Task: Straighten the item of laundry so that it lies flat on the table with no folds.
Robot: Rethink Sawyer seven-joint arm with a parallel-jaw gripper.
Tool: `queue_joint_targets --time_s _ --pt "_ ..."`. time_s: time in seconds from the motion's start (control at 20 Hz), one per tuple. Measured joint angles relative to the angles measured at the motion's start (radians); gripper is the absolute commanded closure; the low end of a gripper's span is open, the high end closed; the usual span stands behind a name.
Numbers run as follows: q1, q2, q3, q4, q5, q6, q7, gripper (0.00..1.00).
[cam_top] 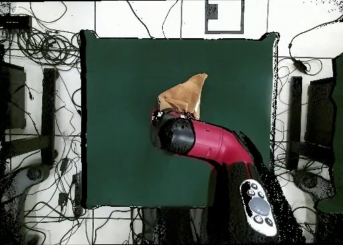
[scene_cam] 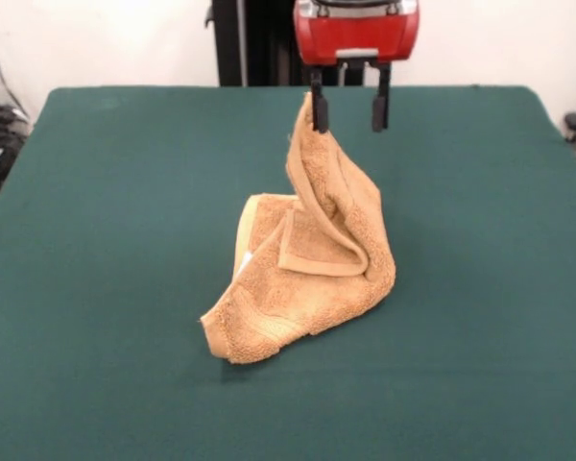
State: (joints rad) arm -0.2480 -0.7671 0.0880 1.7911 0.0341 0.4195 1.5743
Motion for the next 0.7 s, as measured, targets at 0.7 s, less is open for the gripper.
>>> queue_joint_targets --time_s 0.7 --pt "-0.046 -0.043 0.013 0.086 0.000 0.000 0.000 0.00"
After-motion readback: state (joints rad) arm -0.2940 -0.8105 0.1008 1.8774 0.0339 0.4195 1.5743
